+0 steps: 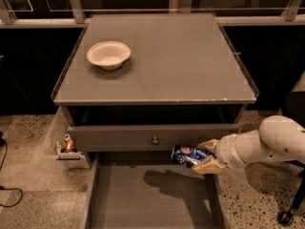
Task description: Pick pepsi can from middle drawer and place on counter
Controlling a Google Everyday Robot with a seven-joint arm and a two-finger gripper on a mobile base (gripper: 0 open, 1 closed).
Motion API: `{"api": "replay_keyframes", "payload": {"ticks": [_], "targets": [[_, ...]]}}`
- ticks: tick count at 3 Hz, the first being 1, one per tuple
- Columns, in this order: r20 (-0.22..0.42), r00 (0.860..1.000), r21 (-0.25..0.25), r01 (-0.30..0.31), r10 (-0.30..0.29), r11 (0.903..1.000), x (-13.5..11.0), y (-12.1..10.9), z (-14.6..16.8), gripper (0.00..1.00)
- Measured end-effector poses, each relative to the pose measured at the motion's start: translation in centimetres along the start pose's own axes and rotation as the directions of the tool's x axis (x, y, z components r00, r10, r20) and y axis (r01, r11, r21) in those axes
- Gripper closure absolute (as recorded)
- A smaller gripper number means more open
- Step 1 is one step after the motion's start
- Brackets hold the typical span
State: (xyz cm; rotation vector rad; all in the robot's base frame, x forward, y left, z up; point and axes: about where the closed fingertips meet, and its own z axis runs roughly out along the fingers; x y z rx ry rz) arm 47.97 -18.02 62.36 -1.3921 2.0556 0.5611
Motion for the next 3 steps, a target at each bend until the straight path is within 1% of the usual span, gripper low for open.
{"api": "replay_keyframes", "payload": {"ticks": [1,2,3], "targets": [[0.023,0.994,0.056,0.102,-0.103,0.9932,-4.3,1.6,-4.9,1.0],[0.029,0.98,0.146,0.192,-0.199,0.9703,-9.0,2.5,-11.1,1.0],[0.032,0.963,0.211,0.256,-0.269,0.9432,-13.4,2.8,-17.1,1.0]]}}
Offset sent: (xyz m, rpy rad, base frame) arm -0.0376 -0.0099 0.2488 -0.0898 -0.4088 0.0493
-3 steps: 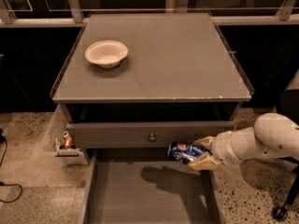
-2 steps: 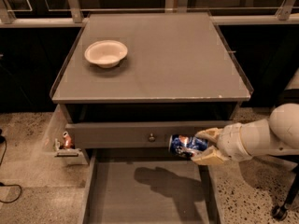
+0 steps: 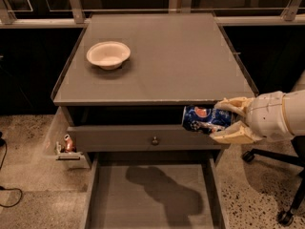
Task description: Pick pepsi can from middle drawer and place on counter
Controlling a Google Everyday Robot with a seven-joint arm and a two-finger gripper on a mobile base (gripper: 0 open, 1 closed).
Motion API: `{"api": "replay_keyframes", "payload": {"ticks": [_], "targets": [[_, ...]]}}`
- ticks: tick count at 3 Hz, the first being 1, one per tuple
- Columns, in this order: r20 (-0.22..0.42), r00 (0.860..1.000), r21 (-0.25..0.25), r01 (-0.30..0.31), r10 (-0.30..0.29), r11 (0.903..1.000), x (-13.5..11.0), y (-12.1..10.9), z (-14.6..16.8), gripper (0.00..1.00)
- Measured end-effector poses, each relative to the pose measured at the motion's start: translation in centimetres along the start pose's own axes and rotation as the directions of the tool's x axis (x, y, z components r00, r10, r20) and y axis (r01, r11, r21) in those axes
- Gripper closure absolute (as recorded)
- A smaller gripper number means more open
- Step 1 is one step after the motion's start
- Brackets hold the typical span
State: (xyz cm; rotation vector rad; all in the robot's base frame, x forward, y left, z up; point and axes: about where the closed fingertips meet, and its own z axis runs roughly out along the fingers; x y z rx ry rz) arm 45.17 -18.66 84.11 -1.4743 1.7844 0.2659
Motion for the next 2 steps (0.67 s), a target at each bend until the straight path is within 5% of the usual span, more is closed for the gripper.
{"api": "replay_keyframes", "payload": {"ticks": [2], "targets": [[-0.001,1.0,0.04,0.013,-0.013,0.9991,-0.3,-1.9,0.0,1.0]]}}
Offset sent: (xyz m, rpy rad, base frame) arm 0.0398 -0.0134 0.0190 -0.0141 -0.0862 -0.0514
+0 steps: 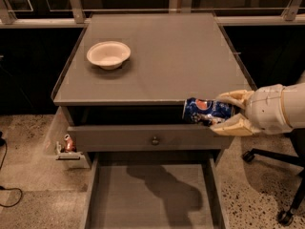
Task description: Pick pepsi can from middle drawer and place on counter
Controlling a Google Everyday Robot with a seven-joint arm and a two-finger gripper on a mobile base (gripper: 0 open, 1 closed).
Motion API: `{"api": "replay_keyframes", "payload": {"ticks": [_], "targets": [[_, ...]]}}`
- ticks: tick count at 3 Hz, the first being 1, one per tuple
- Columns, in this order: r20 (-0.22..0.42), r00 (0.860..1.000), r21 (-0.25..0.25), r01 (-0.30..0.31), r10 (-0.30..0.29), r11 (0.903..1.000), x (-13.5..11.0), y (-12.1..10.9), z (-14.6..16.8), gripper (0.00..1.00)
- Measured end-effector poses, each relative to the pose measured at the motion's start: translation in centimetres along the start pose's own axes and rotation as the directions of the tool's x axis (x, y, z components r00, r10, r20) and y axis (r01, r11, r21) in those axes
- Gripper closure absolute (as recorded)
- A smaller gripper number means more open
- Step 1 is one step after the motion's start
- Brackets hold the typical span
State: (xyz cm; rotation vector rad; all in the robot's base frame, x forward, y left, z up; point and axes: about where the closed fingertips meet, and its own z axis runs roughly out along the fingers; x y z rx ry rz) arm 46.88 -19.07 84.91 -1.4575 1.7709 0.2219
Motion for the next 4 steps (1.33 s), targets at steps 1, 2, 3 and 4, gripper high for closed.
{"api": "replay_keyframes", "payload": {"ticks": [1,2,3,4], "targets": [[-0.005,0.999,0.028,0.035,-0.035,0.999,-1.4,-4.2,-0.3,1.0],[0.022,0.996,0.056,0.084,-0.085,0.9949,-4.9,-9.8,0.0,1.0],[0.061,0.994,0.05,0.088,-0.091,0.9949,-7.2,-14.1,1.3,1.0],[0.114,0.992,0.01,0.06,-0.061,0.9981,-8.2,-16.9,3.8,1.0]]}}
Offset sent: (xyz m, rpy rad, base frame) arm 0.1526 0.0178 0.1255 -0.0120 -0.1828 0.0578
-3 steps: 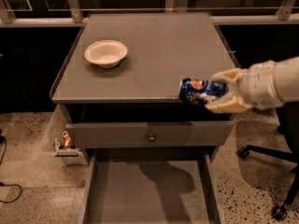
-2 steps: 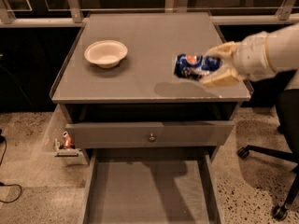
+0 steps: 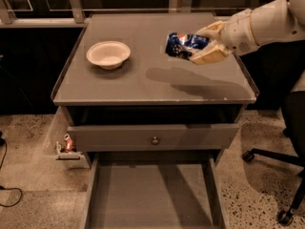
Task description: Pick pepsi can from middle drawer and place on counter
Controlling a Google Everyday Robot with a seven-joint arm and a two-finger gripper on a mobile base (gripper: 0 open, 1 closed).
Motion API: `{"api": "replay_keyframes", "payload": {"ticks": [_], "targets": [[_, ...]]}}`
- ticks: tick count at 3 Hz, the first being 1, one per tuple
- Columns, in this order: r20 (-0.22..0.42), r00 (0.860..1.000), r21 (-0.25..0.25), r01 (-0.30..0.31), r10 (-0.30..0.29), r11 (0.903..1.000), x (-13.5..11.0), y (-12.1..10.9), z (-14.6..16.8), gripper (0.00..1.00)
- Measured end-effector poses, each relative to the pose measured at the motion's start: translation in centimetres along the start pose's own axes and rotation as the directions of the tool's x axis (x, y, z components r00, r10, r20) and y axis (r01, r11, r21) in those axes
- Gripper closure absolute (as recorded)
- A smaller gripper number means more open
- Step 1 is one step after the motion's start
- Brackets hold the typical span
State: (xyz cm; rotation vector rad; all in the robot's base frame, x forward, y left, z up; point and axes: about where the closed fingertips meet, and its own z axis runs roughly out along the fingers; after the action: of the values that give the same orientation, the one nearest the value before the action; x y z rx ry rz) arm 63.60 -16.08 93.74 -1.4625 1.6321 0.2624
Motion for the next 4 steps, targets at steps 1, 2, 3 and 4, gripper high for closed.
{"api": "replay_keyframes", "payload": {"ticks": [1,2,3,4], "targets": [[0.033,0.999,-0.049,-0.038,0.039,0.9981,0.4,-1.2,3.4,1.0],[0.047,0.995,-0.09,-0.081,0.086,0.9927,1.6,-1.5,6.2,1.0],[0.033,0.992,-0.117,-0.113,0.118,0.9866,2.9,-1.3,8.4,1.0],[0.004,0.99,-0.118,-0.14,0.142,0.9831,4.2,-1.6,9.6,1.0]]}}
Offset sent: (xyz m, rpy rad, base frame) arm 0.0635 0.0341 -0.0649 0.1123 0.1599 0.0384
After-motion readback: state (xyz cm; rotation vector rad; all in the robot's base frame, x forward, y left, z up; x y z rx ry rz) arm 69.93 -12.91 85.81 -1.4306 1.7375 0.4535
